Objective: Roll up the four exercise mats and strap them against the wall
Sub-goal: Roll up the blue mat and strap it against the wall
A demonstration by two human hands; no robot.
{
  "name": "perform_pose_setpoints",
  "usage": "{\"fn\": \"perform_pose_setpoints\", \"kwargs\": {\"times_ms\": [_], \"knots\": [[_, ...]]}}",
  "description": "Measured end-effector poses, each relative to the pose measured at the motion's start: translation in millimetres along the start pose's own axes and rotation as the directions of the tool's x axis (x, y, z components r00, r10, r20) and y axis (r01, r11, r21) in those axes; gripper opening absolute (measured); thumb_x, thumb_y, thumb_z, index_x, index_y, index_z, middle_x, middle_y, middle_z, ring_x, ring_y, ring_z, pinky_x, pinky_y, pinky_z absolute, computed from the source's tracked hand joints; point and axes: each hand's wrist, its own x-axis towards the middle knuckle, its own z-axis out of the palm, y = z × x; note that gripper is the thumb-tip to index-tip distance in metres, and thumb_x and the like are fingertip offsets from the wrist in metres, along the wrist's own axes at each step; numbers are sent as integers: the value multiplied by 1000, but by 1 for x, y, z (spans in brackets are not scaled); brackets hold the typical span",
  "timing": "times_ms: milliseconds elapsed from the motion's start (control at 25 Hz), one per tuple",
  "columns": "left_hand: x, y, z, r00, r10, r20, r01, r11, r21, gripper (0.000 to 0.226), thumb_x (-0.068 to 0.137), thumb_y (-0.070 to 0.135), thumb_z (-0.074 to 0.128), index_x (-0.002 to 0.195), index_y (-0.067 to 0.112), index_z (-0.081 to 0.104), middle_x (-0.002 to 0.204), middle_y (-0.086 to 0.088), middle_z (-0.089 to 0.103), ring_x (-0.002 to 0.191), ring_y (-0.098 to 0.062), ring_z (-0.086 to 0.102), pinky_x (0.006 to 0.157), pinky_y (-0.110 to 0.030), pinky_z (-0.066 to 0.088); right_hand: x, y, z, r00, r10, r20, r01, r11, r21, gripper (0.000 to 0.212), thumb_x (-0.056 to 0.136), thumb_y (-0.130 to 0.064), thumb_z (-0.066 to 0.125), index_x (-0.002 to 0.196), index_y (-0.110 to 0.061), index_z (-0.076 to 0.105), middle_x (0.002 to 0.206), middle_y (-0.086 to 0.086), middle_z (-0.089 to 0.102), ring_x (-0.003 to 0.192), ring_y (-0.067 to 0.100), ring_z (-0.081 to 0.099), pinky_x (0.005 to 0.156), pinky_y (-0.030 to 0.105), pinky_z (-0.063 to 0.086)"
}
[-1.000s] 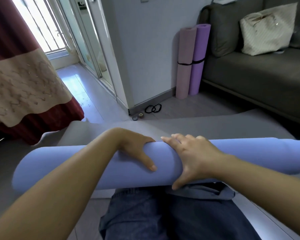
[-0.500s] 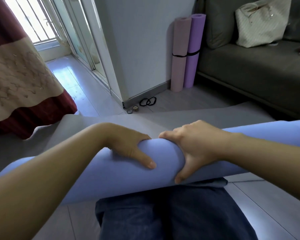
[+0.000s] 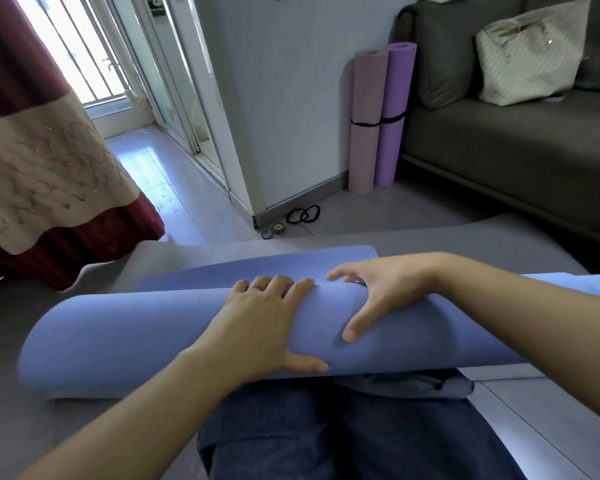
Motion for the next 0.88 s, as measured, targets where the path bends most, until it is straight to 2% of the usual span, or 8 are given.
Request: {"fn": "perform_pose_setpoints", "kwargs": {"times_ms": [80, 200, 360, 560, 600, 680, 800, 880], "knots": [[5, -3, -1, 999, -23, -23, 22, 999, -46, 106, 55, 90, 35, 143, 33, 20, 136, 9, 41, 121, -17, 42, 101, -35, 32, -4, -7, 17, 989, -36, -146, 12, 987, -162, 116, 53, -65, 81, 146, -44, 16, 139, -14, 42, 128, 10, 41, 105, 31, 37], [6, 2, -6, 1000, -1, -1, 1, 998, -62, 102, 59, 87, 44, 142, 34, 21, 132, 11, 44, 117, -16, 44, 99, -33, 34, -10, -18, 26, 971, -125, -201, 33, 912, -409, 113, 49, -71, 77, 142, -44, 19, 118, -8, 54, 109, 17, 54, 90, 34, 46], [3, 3, -23, 993, 9, 115, 10, 987, -161, 93, 61, 83, 54, 138, 40, 26, 128, 16, 47, 116, -10, 46, 95, -31, 36, -25, -24, 2, 999, -41, -30, 30, 959, -281, 92, 50, -70, 78, 128, -50, 34, 104, -16, 55, 97, 13, 57, 84, 36, 52], [14, 3, -28, 933, 66, 353, 76, 925, -373, 76, 60, 79, 63, 127, 49, 42, 113, 21, 57, 100, -5, 55, 90, -33, 47, -25, -25, 5, 983, 58, 177, -35, 991, -132, 82, 58, -62, 81, 128, -52, 40, 120, -24, 52, 112, 7, 52, 95, 30, 45], [23, -1, -28, 913, 73, 401, 101, 913, -395, 73, 62, 77, 64, 126, 48, 45, 112, 21, 59, 99, -5, 56, 92, -33, 47, -27, -26, 2, 985, 57, 162, -37, 991, -127, 83, 60, -62, 80, 131, -50, 39, 125, -23, 51, 115, 7, 52, 96, 29, 44], [43, -11, -29, 865, 94, 493, 133, 904, -406, 70, 65, 77, 62, 126, 46, 49, 110, 21, 60, 99, -5, 58, 98, -35, 44, -34, -30, -5, 999, 39, 1, -38, 980, -195, 91, 64, -62, 78, 140, -42, 33, 132, -17, 48, 120, 10, 48, 91, 26, 41], [67, -19, -31, 801, 117, 587, 146, 913, -381, 64, 70, 77, 55, 125, 44, 52, 111, 20, 59, 102, -6, 57, 103, -35, 39, -36, -41, 11, 981, -81, -179, 4, 920, -391, 90, 64, -67, 73, 136, -27, 35, 120, -4, 52, 110, 18, 50, 85, 31, 45], [70, -19, -30, 827, 104, 553, 149, 907, -393, 61, 72, 77, 55, 123, 44, 53, 115, 22, 55, 108, -7, 54, 103, -33, 37, -29, -41, 36, 976, -101, -195, -8, 871, -492, 103, 62, -71, 71, 140, -19, 27, 116, 3, 48, 107, 22, 46, 87, 35, 44]]}}
